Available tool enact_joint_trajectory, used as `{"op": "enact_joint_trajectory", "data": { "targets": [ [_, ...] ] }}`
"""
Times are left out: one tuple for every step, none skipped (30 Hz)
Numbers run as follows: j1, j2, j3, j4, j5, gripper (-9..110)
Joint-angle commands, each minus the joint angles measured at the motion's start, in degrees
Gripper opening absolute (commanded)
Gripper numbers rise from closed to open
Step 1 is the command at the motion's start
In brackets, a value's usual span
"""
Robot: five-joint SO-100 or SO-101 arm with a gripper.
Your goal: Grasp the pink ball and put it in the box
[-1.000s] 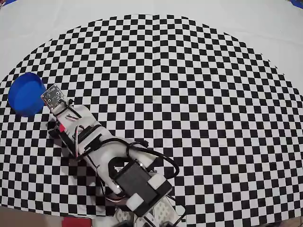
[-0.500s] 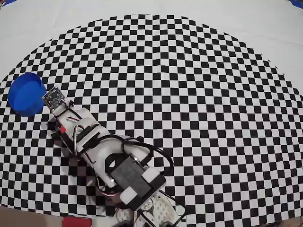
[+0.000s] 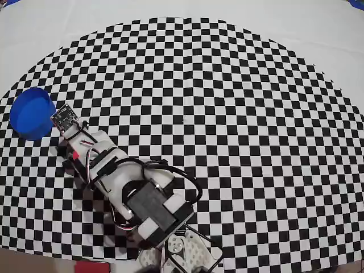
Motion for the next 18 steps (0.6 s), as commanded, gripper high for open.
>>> {"op": "enact_joint_trajectory", "data": {
  "targets": [
    [0.0, -0.4, -4.4, 0.2, 0.2, 31],
    [0.0, -0.6, -4.6, 0.2, 0.2, 31],
    [0.0, -0.7, -4.7, 0.2, 0.2, 31],
    [0.0, -0.8, -4.7, 0.2, 0.2, 31],
    [0.0, -1.0, -4.9, 0.2, 0.2, 31],
    [0.0, -1.1, -5.0, 0.2, 0.2, 31],
    [0.0, -1.3, -5.2, 0.2, 0.2, 31],
    [0.0, -1.6, -5.4, 0.2, 0.2, 31],
    [0.0, -1.9, -5.6, 0.2, 0.2, 31],
    [0.0, -2.3, -5.9, 0.2, 0.2, 31],
    [0.0, -2.7, -6.2, 0.2, 0.2, 31],
    [0.0, -3.1, -6.6, 0.2, 0.2, 31],
    [0.0, -3.5, -6.9, 0.2, 0.2, 31],
    [0.0, -3.7, -7.0, 0.2, 0.2, 31],
    [0.0, -3.9, -7.1, 0.2, 0.2, 31],
    [0.0, -4.0, -7.2, 0.2, 0.2, 31],
    [0.0, -4.1, -7.2, 0.2, 0.2, 31],
    [0.0, -4.1, -7.2, 0.2, 0.2, 31]
  ]
}}
